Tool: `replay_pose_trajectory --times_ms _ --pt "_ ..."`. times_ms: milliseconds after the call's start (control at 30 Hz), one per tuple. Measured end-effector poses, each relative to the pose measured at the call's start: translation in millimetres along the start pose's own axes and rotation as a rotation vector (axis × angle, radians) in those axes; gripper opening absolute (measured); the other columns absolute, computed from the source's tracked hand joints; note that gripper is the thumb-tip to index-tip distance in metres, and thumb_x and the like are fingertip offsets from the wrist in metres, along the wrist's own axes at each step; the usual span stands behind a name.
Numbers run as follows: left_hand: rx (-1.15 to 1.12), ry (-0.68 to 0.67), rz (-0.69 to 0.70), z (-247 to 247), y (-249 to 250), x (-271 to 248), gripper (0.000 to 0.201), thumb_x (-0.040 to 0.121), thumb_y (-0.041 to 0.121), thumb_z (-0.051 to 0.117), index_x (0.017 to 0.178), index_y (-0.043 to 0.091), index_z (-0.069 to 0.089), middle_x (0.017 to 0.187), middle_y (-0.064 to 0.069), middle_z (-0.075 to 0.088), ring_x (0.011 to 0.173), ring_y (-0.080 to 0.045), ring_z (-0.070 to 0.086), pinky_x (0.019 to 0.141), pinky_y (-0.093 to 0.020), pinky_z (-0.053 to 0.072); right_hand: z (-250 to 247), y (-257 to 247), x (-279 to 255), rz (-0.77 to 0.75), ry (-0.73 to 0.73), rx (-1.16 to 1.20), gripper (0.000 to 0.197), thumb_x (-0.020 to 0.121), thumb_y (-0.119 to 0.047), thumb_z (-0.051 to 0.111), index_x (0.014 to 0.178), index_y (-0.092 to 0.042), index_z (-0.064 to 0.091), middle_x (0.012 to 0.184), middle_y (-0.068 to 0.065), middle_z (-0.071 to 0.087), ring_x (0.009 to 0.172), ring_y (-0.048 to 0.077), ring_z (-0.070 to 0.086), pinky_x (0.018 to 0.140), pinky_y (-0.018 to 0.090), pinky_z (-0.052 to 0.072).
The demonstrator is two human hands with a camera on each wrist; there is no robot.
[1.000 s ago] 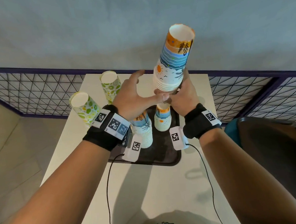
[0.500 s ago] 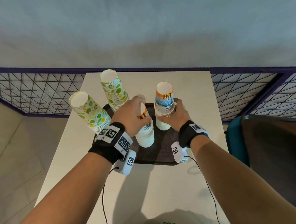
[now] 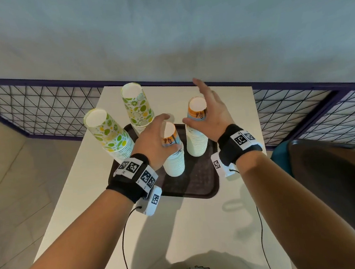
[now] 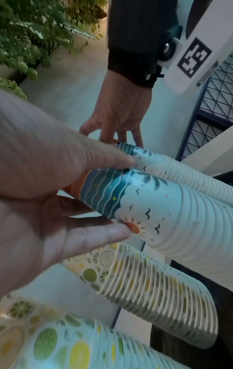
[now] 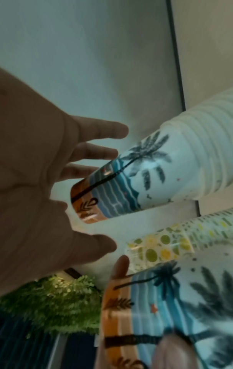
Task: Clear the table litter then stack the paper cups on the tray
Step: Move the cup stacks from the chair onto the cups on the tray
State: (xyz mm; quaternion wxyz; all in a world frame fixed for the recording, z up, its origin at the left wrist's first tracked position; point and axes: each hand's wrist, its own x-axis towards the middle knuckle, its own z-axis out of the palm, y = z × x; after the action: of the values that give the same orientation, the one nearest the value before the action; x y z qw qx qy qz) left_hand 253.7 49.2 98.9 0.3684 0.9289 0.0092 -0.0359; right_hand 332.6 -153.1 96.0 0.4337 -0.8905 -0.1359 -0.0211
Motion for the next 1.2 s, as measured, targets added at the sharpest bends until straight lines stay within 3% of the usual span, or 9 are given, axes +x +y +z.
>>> replay_pose_trajectory --times_ms 67,167,367,600,833,1200 --pt "0.009 -0.003 0.018 -0.3 -0.9 0.5 0.077 0.084 0.028 0.084 0.147 0.031 0.041 0.127 0.009 0.056 0.110 -0.010 0.049 0.091 -0.028 0.045 4.9 3.6 -1.2 0.049 -0.047 -0.022 0.098 0.080 -0.027 0.082 0.150 -0.052 0.018 0.142 0.003 0.053 0.128 0.025 0.055 0.107 0.046 0.050" --pt "0.009 -0.007 0.025 -1.2 -4.4 2.0 0.071 0.085 0.023 0.084 0.143 0.030 0.044 0.121 0.015 0.051 0.110 -0.010 0.050 0.092 -0.029 0.046 10.3 9.9 -5.5 0.091 -0.066 -0.059 0.081 0.084 -0.021 0.078 0.143 -0.044 0.028 0.129 0.002 0.061 0.116 0.025 0.062 0.099 0.047 0.056" --pt "-0.005 -0.014 0.001 -4.1 -8.3 3.7 0.081 0.086 0.024 0.082 0.151 0.033 0.034 0.120 0.011 0.053 0.107 -0.012 0.053 0.086 -0.027 0.046 9.0 11.0 -7.3 0.083 -0.075 -0.109 0.075 0.084 -0.021 0.077 0.138 -0.042 0.030 0.127 0.002 0.061 0.114 0.027 0.061 0.097 0.046 0.057" --pt "-0.004 -0.046 0.053 -3.7 -10.4 3.9 0.070 0.087 0.019 0.081 0.143 0.032 0.041 0.120 0.013 0.053 0.108 -0.011 0.053 0.087 -0.026 0.047 4.2 10.4 -12.7 0.085 -0.079 -0.148 0.074 0.084 -0.022 0.077 0.138 -0.040 0.029 0.130 0.003 0.060 0.117 0.028 0.060 0.097 0.046 0.057" --pt "0.050 -0.038 0.097 0.9 -7.2 24.3 0.070 0.087 0.016 0.081 0.144 0.023 0.042 0.135 -0.003 0.058 0.120 -0.022 0.058 0.092 -0.032 0.049 -0.5 14.1 -26.2 0.089 -0.059 -0.135 0.072 0.083 -0.024 0.077 0.135 -0.042 0.031 0.121 0.000 0.063 0.108 0.024 0.064 0.092 0.044 0.059" --pt "0.153 -0.056 0.130 2.6 -1.8 54.1 0.078 0.086 0.019 0.083 0.149 0.022 0.038 0.139 -0.007 0.059 0.124 -0.029 0.061 0.095 -0.036 0.051 -0.8 14.5 -45.4 0.109 -0.055 -0.123 0.069 0.085 -0.027 0.074 0.136 -0.043 0.030 0.125 0.000 0.061 0.107 0.024 0.065 0.091 0.046 0.059"
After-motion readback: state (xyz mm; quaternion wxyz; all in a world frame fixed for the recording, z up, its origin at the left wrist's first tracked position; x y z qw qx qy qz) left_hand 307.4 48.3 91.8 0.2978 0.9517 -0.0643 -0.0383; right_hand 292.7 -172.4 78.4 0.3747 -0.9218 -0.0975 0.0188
